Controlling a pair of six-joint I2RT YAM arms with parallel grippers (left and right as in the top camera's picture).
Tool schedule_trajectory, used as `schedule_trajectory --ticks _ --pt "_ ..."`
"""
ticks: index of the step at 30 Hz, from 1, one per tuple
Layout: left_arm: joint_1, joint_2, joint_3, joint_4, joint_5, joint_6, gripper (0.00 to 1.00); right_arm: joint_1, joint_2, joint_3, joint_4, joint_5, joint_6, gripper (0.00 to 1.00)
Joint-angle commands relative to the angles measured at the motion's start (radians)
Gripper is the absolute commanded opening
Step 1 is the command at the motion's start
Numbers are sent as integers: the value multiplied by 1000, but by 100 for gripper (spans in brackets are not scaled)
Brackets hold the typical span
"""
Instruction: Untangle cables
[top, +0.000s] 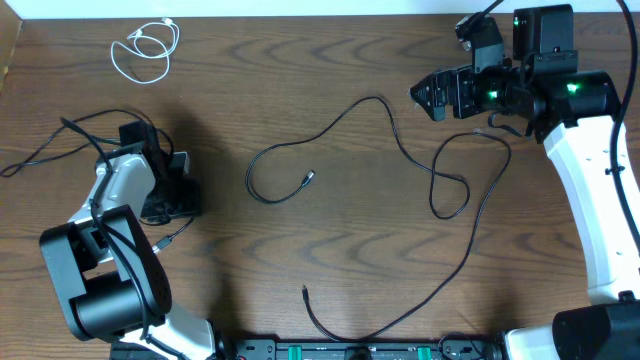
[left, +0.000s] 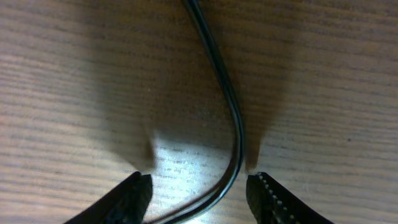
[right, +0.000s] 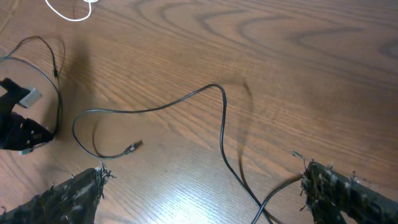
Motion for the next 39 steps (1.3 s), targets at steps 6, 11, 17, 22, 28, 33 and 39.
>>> schedule_trajectory --ticks 6,11,17,22,28,33,39 --pt "-15 13 -53 50 13 48 38 8 -2 6 1 7 -16 99" --pt "-61 13 -85 71 10 48 44 8 -2 6 1 7 -16 99" --pt "-81 13 -92 89 -7 35 32 8 -2 6 -2 7 -16 99" --pt "-76 13 -92 91 -6 22 13 8 -2 6 -10 8 -16 99" --pt "-76 13 -92 146 -5 -107 7 8 -2 6 -16 8 -16 99" --pt "-76 6 -56 154 -5 -209 7 8 -2 6 -26 8 -16 99" --pt "-62 -43 21 203 249 -342 7 8 -2 6 -34 8 -15 99"
